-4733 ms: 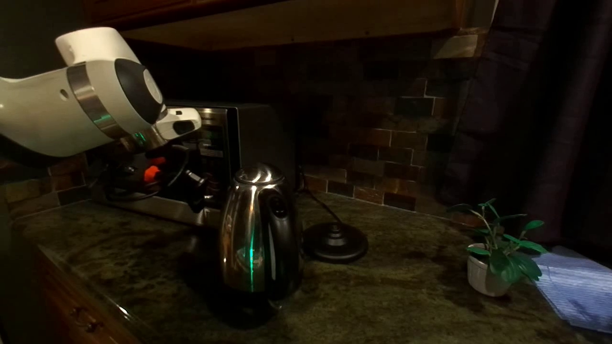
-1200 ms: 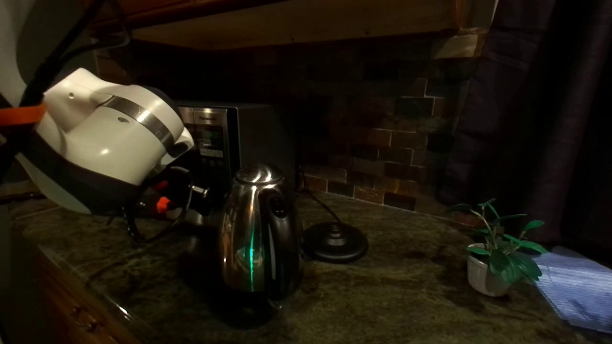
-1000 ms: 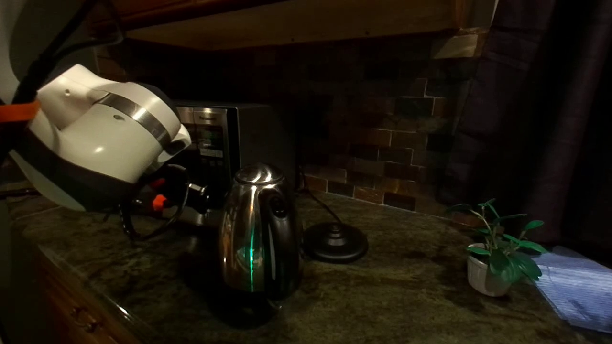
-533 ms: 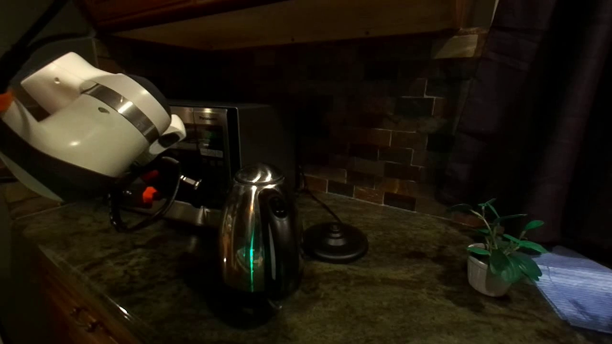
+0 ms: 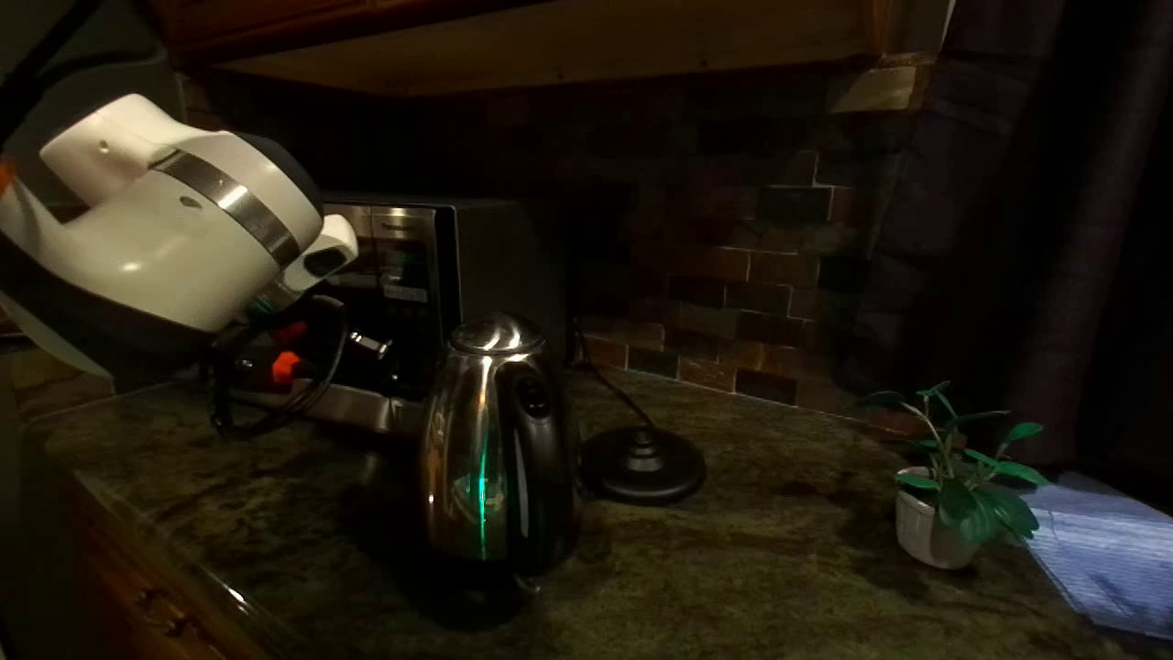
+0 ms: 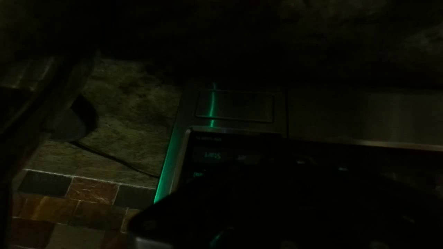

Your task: Press a button on the right side of the microwave

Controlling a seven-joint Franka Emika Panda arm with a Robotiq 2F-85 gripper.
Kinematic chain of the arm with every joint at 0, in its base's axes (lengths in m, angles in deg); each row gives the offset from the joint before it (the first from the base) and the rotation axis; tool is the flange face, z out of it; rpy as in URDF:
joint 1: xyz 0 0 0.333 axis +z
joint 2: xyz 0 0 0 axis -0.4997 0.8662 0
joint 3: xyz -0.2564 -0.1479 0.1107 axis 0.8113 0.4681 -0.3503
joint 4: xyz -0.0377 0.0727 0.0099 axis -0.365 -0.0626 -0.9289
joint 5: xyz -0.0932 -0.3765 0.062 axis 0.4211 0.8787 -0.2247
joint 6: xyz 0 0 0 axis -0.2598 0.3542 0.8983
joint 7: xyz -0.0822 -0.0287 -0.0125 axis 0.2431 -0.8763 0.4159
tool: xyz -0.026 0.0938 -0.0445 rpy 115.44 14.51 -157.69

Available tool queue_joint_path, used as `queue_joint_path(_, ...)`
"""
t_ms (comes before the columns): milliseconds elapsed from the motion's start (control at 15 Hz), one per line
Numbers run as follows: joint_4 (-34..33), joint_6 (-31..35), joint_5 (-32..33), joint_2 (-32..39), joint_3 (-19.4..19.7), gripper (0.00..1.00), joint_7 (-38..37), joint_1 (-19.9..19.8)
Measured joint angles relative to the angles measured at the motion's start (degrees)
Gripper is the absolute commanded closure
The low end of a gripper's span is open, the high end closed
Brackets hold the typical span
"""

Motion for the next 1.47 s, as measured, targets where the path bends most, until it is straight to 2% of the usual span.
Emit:
queue_joint_path(800,0.06,-0.36,-0.62,0.26,0.17,1.00,0.94,-0.16)
queue_joint_path(1000,-0.28,-0.27,3.63,0.42,0.41,1.00,-0.86,-0.36)
queue_joint_path(1267,-0.07,-0.03,13.35,0.49,0.44,1.00,-9.21,-0.35)
queue_joint_path(1467,0.01,-0.02,14.66,0.50,0.43,1.00,-10.76,-0.35)
